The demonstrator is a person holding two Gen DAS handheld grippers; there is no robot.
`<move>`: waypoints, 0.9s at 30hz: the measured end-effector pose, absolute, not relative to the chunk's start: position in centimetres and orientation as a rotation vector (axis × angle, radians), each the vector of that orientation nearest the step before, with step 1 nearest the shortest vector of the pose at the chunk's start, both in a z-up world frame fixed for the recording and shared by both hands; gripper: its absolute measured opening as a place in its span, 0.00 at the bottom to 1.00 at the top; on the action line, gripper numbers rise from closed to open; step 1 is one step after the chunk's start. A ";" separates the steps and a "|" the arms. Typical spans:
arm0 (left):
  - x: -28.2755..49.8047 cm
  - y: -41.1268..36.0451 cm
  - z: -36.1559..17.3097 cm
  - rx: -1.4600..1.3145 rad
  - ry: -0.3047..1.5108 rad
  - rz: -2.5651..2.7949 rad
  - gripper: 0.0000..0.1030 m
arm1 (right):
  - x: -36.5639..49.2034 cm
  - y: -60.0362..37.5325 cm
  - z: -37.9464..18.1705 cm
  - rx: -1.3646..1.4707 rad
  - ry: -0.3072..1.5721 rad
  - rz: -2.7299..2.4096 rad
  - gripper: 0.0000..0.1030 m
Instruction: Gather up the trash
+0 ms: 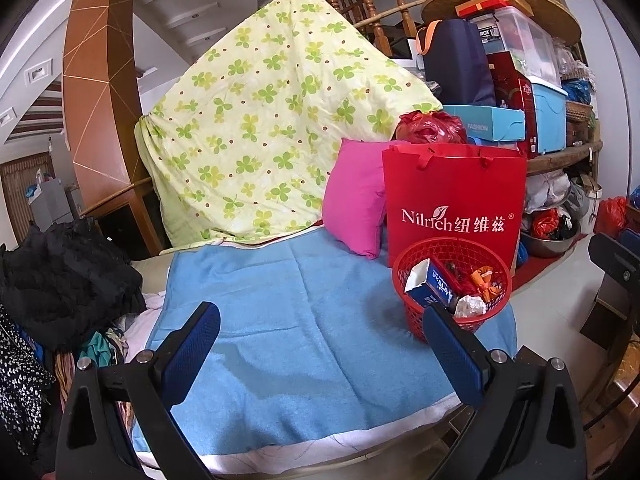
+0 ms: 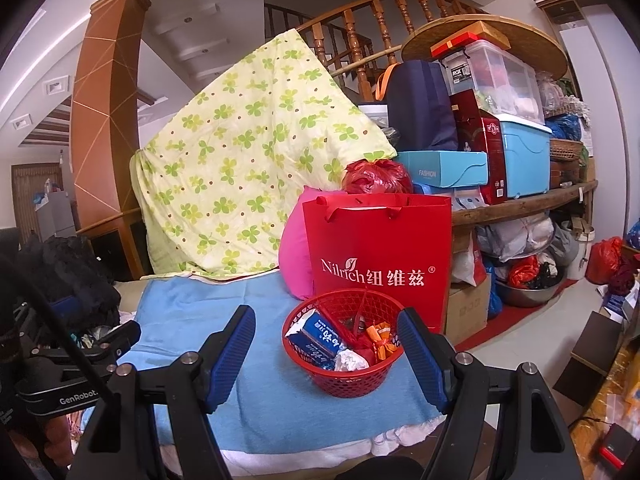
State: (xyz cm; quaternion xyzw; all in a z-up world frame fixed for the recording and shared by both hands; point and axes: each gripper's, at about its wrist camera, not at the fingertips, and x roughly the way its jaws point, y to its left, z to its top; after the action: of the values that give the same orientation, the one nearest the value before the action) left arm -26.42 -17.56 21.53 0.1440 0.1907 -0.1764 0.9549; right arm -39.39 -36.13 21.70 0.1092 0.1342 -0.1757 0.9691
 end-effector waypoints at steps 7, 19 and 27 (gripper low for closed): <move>-26.4 -17.7 21.6 0.293 0.386 -0.357 0.98 | -39.5 -36.0 22.0 0.223 0.265 -0.355 0.74; -26.2 -16.8 21.8 0.283 0.391 -0.344 0.98 | -39.4 -35.8 22.3 0.224 0.268 -0.356 0.74; -26.1 -16.8 21.8 0.285 0.392 -0.345 0.98 | -39.0 -35.4 22.3 0.227 0.280 -0.355 0.74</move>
State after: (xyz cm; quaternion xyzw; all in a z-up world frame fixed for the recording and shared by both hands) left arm -26.13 -16.75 21.77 0.1405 0.1932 -0.1699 0.9561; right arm -39.02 -35.42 22.31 0.1122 0.1386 -0.1756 0.9682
